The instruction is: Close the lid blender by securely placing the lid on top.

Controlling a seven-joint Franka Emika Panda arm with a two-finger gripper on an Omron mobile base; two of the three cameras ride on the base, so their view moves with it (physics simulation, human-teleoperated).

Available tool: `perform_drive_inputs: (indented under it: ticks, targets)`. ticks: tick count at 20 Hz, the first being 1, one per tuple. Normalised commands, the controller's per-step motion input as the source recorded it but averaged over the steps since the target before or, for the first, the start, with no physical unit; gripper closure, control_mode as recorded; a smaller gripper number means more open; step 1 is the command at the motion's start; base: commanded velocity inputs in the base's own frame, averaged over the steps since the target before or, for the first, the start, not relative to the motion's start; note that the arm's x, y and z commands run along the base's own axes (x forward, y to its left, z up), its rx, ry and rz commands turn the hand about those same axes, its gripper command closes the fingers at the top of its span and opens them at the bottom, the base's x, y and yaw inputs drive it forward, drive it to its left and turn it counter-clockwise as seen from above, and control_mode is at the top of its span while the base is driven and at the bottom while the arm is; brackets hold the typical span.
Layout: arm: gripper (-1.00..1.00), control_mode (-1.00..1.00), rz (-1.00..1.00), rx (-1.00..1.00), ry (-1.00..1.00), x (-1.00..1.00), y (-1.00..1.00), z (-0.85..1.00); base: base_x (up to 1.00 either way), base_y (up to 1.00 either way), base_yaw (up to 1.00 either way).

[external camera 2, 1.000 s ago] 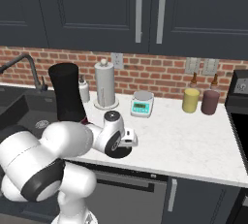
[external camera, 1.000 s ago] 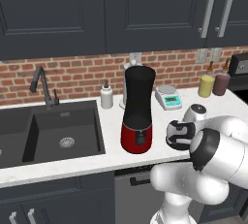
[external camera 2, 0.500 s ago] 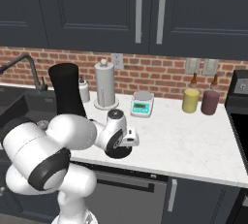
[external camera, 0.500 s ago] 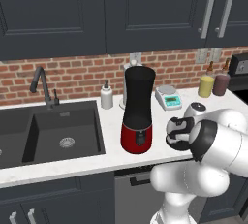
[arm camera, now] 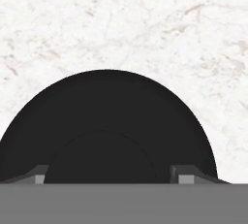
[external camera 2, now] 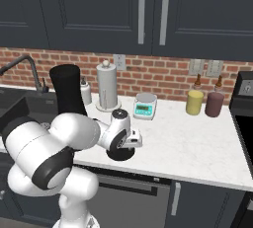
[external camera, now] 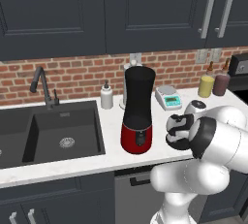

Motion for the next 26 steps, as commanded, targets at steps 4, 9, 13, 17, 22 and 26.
perform_drive_inputs:
  ticks: [4, 9, 13, 17, 22, 26]
  targets:
    - [1.00, -1.00, 0.00, 0.00, -0.01, 0.00, 0.00, -0.14, 0.00, 0.00, 0.00]
    - [1.00, -1.00, 0.00, 0.00, 0.00, 0.00, 0.02, -0.16, 0.00, 0.00, 0.00]
    - [1.00, -1.00, 0.00, 0.00, 0.00, 0.00, 0.03, 0.01, 0.00, 0.00, 0.00]
    - [1.00, -1.00, 0.00, 0.00, 0.00, 0.00, 0.01, 0.25, 0.00, 0.00, 0.00]
    - [1.00, -1.00, 0.00, 0.00, 0.00, -0.01, 0.02, 0.54, 0.00, 0.00, 0.00]
    - [1.00, -1.00, 0.00, 0.00, 0.00, -0.04, 0.04, 0.67, 0.00, 0.00, 0.00]
